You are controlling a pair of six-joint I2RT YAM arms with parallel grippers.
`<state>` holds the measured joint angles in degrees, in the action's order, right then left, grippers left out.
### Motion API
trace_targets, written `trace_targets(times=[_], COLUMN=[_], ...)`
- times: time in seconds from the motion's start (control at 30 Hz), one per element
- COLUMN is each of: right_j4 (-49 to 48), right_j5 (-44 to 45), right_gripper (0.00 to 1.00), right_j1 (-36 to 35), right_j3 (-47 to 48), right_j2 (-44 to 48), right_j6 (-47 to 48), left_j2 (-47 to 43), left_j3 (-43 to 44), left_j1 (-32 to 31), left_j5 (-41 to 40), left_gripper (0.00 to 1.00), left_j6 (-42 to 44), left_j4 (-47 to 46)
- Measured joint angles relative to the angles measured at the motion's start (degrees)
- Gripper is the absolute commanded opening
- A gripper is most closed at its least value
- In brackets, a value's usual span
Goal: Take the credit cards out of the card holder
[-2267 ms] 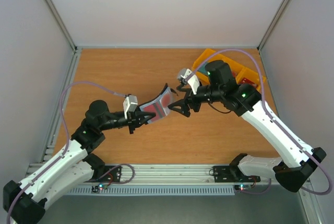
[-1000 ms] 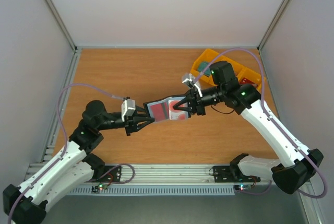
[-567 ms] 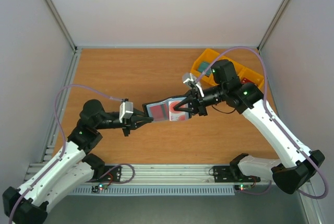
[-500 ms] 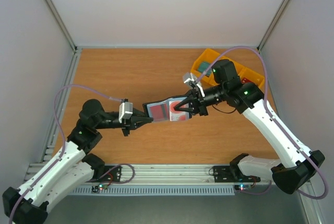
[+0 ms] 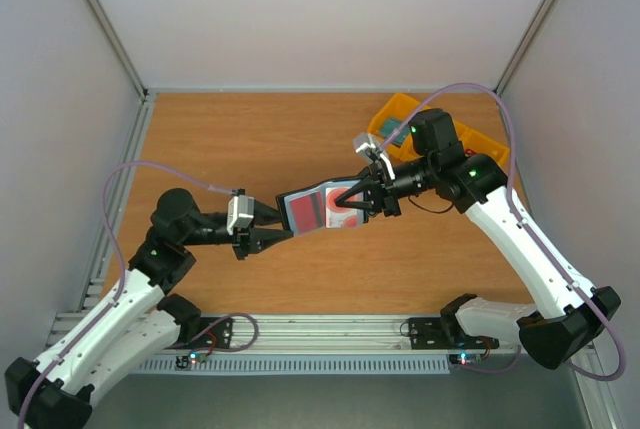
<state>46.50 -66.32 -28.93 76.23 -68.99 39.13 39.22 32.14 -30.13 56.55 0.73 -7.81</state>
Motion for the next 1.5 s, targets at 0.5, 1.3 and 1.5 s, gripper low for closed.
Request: trace_targets(times=[0.5,1.3,1.5], right_j4=[-2.10,-18.40,-20.74], right_j5=[-0.50,7.80,7.06], right_gripper=[0.01,0.03,0.13], right_j1=[-0.92,-6.86,-8.04], right_j3=[-0.44,-6.29,-6.40], right_j2=[-0.13,-2.29,-3.19], right_j6=[-1.64,-10.69,-11.26], left_j2=[0.59,1.60,0.90], left_j3=[0.11,0.11,0.11], left_j1=[-1.51,-5.73,-6.01], left_j5=[-2.58,-11.04,-14.40], left_gripper=[0.08,0.19,0.01], left_j6=[-1.57,-2.34,-3.74], left_j4=[-0.87,-5.42,-4.48])
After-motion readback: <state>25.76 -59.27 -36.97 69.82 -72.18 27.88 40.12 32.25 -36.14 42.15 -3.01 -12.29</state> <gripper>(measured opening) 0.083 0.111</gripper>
